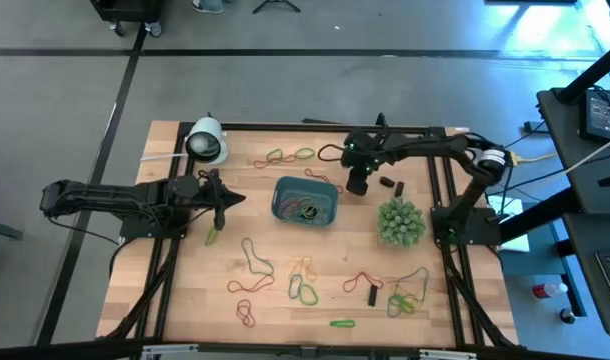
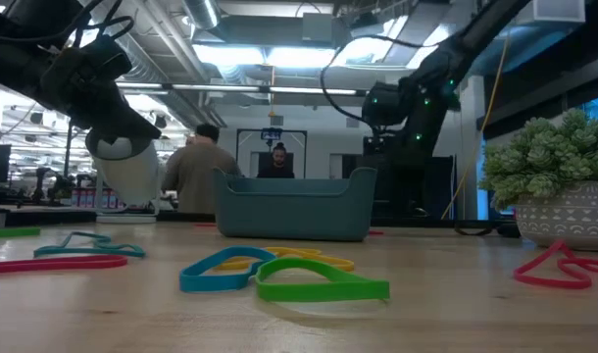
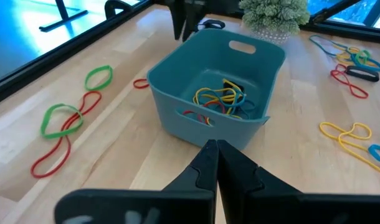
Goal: Pick and place rubber bands into bin
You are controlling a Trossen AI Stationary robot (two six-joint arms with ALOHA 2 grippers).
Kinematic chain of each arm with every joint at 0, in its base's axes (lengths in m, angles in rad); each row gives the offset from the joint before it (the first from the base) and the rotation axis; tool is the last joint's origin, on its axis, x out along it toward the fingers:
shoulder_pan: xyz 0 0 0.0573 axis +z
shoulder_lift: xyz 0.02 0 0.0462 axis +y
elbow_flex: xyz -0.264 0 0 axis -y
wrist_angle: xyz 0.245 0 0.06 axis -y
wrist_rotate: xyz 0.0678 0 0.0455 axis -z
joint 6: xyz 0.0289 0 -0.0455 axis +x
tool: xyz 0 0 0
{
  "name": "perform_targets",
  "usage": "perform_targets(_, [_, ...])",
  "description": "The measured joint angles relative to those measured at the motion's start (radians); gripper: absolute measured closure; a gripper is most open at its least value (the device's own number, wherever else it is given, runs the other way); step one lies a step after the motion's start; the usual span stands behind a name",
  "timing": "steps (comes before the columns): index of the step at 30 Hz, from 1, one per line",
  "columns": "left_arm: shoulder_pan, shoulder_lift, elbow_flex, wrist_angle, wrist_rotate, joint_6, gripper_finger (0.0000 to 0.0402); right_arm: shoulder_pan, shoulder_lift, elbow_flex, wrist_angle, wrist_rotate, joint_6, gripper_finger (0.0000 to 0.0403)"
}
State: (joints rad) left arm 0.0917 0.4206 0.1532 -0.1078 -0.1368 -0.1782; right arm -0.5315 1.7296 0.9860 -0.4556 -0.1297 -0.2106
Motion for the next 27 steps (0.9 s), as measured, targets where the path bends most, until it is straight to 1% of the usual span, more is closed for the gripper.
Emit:
perform_targets(2, [0.0, 0.0, 0.0, 0.0, 0.0, -0.001, 0.0401, -0.003, 0.013, -0.009, 0.074, -0.085, -0.005, 0.0319])
perform_targets(4, [0.0, 0.0, 0.0, 0.0, 0.0, -0.002, 0.0399, -0.004, 0.016, -0.022, 0.14, -0.123, -0.006, 0.0319])
perform_targets(10, [0.0, 0.0, 0.0, 0.0, 0.0, -0.001, 0.04, -0.001, 0.019, -0.056, 0.221, -0.128, -0.011, 0.0319])
perform_targets(16, [0.0, 0.001, 0.0, -0.006, 0.0, -0.001, 0.0399, 0.042, 0.019, -0.116, 0.248, -0.137, -0.003, 0.0319])
perform_targets(22, [0.0, 0.001, 0.0, -0.001, 0.0, -0.002, 0.04, 0.09, 0.015, -0.182, 0.357, -0.117, 0.024, 0.0319])
perform_targets(27, [0.0, 0.001, 0.0, 0.005, 0.0, -0.005, 0.04, 0.113, 0.012, -0.227, 0.406, -0.011, 0.024, 0.0325])
